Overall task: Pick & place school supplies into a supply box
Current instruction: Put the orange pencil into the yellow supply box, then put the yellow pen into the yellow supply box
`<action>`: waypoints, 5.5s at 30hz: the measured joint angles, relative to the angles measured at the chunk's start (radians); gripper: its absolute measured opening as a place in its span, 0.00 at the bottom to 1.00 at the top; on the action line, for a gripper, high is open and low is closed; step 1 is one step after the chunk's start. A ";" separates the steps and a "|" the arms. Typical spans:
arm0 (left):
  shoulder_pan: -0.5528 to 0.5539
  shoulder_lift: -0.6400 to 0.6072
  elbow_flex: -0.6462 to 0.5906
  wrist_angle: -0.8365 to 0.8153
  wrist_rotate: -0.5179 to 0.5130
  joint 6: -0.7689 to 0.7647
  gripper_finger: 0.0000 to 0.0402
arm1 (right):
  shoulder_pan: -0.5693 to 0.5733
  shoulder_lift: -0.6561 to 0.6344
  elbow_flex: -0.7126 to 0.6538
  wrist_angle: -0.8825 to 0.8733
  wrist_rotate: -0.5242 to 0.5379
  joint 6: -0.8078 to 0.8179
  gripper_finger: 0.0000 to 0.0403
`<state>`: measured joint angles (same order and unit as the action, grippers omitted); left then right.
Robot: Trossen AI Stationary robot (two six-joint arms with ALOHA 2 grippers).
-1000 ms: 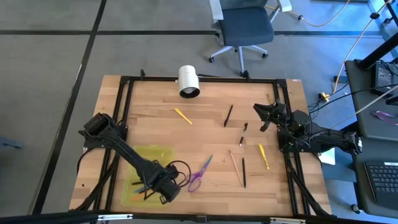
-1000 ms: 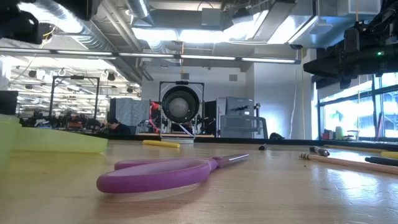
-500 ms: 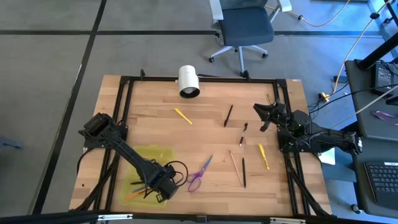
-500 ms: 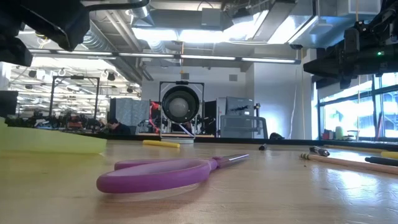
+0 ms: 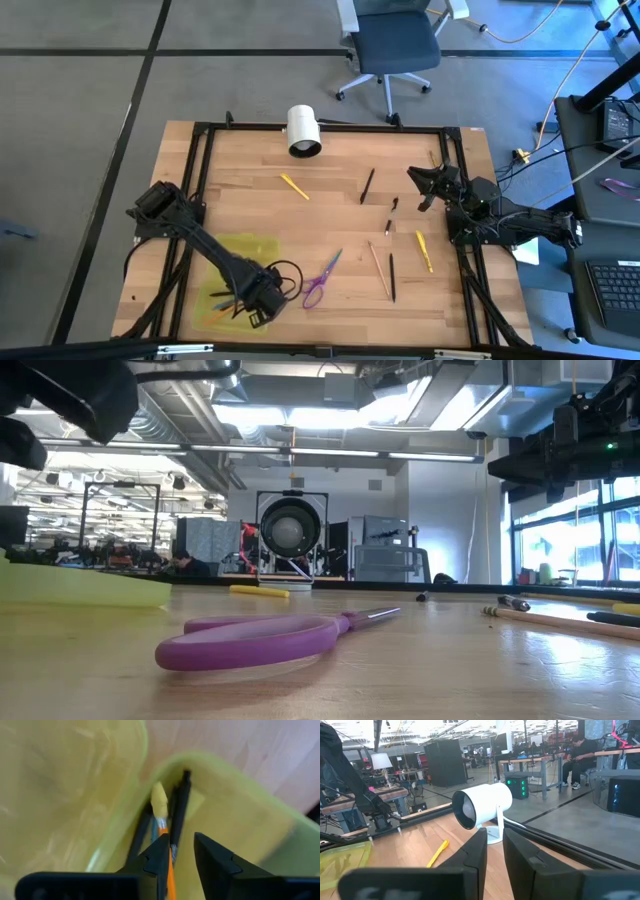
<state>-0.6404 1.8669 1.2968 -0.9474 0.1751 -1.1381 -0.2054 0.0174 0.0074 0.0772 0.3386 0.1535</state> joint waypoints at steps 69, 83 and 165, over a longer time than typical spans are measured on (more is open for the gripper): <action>1.008 0.080 0.002 0.092 -0.311 1.410 0.51 | 0.000 0.000 0.000 -0.005 0.002 -0.138 0.17; 1.028 0.126 0.006 0.081 -0.261 1.416 0.37 | 0.000 0.000 0.000 -0.005 0.002 -0.137 0.17; -0.189 0.006 0.002 -0.056 -0.050 -0.105 0.11 | 0.000 0.000 0.000 0.010 -0.046 0.056 0.17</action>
<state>-0.8295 1.8729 1.2984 -1.0035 0.1250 -1.2430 -0.2057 0.0177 0.0074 0.0868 0.2924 0.2095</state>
